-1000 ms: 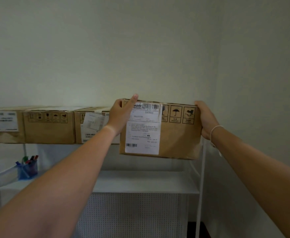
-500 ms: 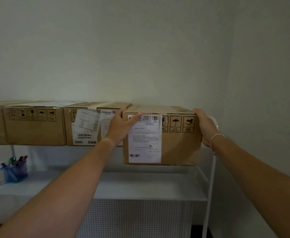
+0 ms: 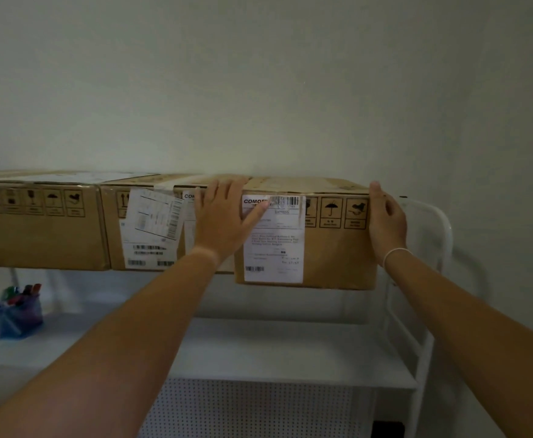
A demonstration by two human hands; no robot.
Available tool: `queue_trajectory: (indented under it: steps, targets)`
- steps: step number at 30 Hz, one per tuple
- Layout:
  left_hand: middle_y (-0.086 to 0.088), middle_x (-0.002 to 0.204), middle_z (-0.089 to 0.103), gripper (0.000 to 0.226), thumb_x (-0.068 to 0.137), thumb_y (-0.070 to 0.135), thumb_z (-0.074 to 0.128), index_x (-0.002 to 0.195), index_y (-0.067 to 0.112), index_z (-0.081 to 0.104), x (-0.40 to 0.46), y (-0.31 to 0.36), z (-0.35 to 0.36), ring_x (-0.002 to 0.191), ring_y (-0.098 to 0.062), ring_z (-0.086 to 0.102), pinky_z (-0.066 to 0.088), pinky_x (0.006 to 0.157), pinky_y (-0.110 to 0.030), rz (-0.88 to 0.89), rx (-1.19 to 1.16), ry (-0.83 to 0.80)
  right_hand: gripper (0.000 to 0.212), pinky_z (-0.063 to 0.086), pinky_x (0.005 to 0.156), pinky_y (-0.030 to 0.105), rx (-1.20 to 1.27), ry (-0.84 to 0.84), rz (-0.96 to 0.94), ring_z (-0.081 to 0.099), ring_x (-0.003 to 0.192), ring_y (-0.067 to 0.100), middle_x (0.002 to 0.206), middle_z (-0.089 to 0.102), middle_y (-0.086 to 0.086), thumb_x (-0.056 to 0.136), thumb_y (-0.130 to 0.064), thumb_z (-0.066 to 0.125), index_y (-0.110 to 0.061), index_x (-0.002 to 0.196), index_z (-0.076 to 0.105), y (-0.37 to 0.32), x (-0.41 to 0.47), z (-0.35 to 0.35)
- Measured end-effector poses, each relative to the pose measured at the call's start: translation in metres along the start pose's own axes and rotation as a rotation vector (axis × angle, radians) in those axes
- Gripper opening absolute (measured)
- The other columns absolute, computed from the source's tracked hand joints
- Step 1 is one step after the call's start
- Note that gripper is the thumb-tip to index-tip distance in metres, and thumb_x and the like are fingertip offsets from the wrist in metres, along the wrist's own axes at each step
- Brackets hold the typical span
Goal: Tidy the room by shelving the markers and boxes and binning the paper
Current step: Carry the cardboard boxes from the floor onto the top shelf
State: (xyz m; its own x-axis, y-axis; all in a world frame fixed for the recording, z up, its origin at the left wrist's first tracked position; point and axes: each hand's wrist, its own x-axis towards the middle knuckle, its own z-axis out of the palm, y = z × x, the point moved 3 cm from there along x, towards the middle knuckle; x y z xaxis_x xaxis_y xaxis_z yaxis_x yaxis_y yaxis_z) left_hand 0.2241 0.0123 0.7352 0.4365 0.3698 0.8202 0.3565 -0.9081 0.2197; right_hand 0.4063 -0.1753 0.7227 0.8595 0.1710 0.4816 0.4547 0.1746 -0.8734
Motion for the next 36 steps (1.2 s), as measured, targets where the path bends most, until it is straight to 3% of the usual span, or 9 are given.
queue_trajectory:
  steps: [5, 11, 17, 21, 25, 28, 32, 36]
  targets:
    - [-0.004, 0.120, 0.060, 0.068, 0.085, 0.069, 0.027, 0.118, 0.018, 0.056, 0.010, -0.009, 0.011, 0.122, -0.027, 0.049, 0.018, 0.117, -0.051, 0.066, 0.098, -0.021, 0.047, 0.039, 0.081, 0.029, -0.055, -0.002, 0.028, 0.055, 0.093, 0.017, 0.094, 0.063, 0.000, 0.090, -0.061, 0.036, -0.022, 0.094, 0.062, 0.008, 0.012, 0.008]
    - [-0.009, 0.116, 0.061, 0.073, 0.084, 0.070, 0.025, 0.118, 0.015, 0.059, 0.016, -0.009, 0.016, 0.115, -0.031, 0.053, 0.022, 0.115, -0.054, 0.061, 0.169, -0.038, 0.062, 0.038, 0.087, 0.030, -0.074, -0.036, 0.070, 0.053, 0.101, 0.018, 0.109, 0.061, 0.002, 0.089, -0.065, 0.031, -0.018, 0.116, 0.061, 0.014, 0.019, 0.016]
    - [-0.011, 0.120, 0.061, 0.077, 0.083, 0.068, 0.023, 0.126, 0.014, 0.058, 0.017, -0.008, 0.018, 0.116, -0.034, 0.053, 0.023, 0.113, -0.055, 0.045, 0.217, -0.018, 0.060, 0.037, 0.085, 0.029, -0.132, 0.000, 0.072, 0.052, 0.098, 0.019, 0.104, 0.059, 0.003, 0.091, -0.061, 0.030, -0.013, 0.111, 0.060, 0.011, 0.020, 0.019]
    - [-0.012, 0.138, 0.050, 0.065, 0.093, 0.056, 0.033, 0.144, 0.016, 0.039, 0.015, -0.006, 0.016, 0.133, -0.035, 0.039, 0.011, 0.117, -0.054, 0.035, 0.208, -0.104, 0.054, 0.036, 0.086, 0.027, -0.222, 0.032, 0.068, 0.052, 0.109, 0.022, 0.115, 0.058, 0.003, 0.095, -0.054, 0.032, -0.014, 0.121, 0.056, 0.010, 0.010, 0.020]
    - [-0.015, 0.158, 0.020, 0.067, 0.098, 0.041, 0.044, 0.154, 0.018, 0.016, 0.004, -0.012, 0.007, 0.147, -0.036, 0.015, 0.005, 0.121, -0.051, 0.102, 0.256, -0.173, 0.061, 0.037, 0.105, 0.037, -0.302, -0.032, 0.099, 0.046, 0.129, 0.027, 0.141, 0.049, 0.005, 0.091, -0.053, 0.044, -0.018, 0.140, 0.040, 0.015, -0.010, 0.016]
    - [-0.015, 0.160, 0.017, 0.069, 0.096, 0.040, 0.049, 0.153, 0.018, 0.019, -0.009, -0.025, -0.008, 0.148, -0.036, 0.012, 0.007, 0.121, -0.049, 0.113, 0.237, -0.157, 0.068, 0.030, 0.112, 0.036, -0.302, -0.039, 0.118, 0.037, 0.137, 0.025, 0.151, 0.036, 0.006, 0.091, -0.048, 0.049, -0.016, 0.147, 0.026, 0.015, -0.032, 0.010]
    - [-0.017, 0.158, 0.021, 0.066, 0.096, 0.039, 0.049, 0.152, 0.016, 0.024, -0.037, -0.043, -0.026, 0.147, -0.037, 0.017, 0.010, 0.120, -0.047, 0.108, 0.199, -0.162, 0.056, 0.033, 0.105, 0.030, -0.321, -0.076, 0.079, 0.043, 0.132, 0.023, 0.145, 0.045, 0.004, 0.093, -0.040, 0.050, -0.017, 0.142, 0.036, 0.013, -0.076, 0.003]
    - [-0.019, 0.152, 0.035, 0.062, 0.093, 0.036, 0.054, 0.147, 0.012, 0.036, -0.080, -0.064, -0.031, 0.140, -0.041, 0.030, 0.021, 0.118, -0.049, 0.100, 0.134, -0.214, 0.066, 0.029, 0.109, 0.031, -0.363, -0.108, 0.159, 0.038, 0.136, 0.023, 0.150, 0.038, 0.005, 0.091, -0.044, 0.051, -0.017, 0.147, 0.029, 0.028, -0.125, 0.004]
